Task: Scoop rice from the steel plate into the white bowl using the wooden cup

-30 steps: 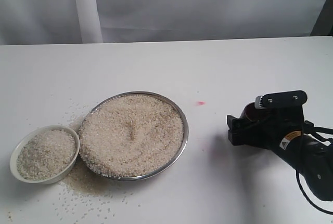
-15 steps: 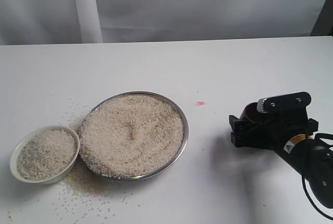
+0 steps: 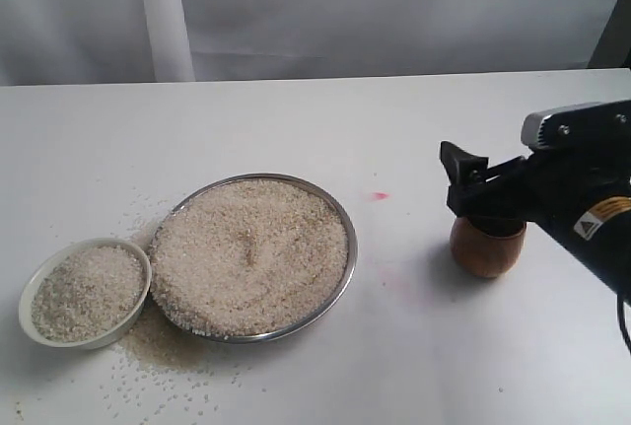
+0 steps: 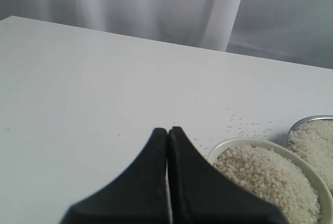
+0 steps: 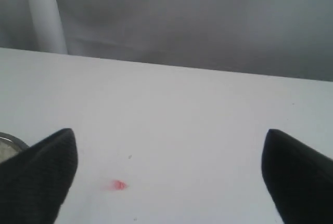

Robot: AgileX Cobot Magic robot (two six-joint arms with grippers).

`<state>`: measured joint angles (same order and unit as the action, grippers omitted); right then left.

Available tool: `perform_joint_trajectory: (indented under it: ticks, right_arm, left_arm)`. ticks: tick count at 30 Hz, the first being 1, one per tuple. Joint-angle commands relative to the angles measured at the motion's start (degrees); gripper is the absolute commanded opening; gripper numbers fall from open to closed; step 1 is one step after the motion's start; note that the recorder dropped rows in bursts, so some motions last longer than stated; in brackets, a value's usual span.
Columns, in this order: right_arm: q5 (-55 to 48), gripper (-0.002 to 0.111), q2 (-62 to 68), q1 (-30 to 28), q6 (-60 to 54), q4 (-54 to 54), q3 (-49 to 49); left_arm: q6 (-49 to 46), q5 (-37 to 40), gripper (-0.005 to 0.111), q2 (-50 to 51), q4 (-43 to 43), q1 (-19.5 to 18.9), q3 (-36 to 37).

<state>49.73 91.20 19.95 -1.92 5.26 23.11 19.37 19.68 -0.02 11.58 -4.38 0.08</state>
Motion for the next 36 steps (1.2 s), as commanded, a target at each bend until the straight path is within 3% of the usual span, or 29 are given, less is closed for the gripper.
perform_joint_trajectory:
  ticks: [1, 8, 26, 32, 36]
  right_arm:
    - [-4.8, 0.064, -7.3, 0.1, -0.7, -1.0, -0.9]
    - [-3.8, 0.000, -17.9, 0.1, -0.7, -1.3, -6.6]
    - [-4.3, 0.000, -21.6, 0.1, -0.7, -1.6, -7.8]
    - [-32.0, 0.000, -40.4, 0.1, -1.6, -1.6, -7.8]
    - [-35.6, 0.000, -51.0, 0.1, -6.9, -1.6, -7.9]
  left_arm:
    - [0.1, -0.3, 0.000, 0.0, -0.3, 0.4, -0.1]
    - [0.1, -0.3, 0.000, 0.0, -0.3, 0.4, -0.1]
    - [0.1, -0.3, 0.000, 0.0, -0.3, 0.4, -0.1]
    - [0.1, -0.3, 0.000, 0.0, -0.3, 0.4, -0.1]
    - [0.1, -0.3, 0.000, 0.0, -0.3, 0.4, -0.1]
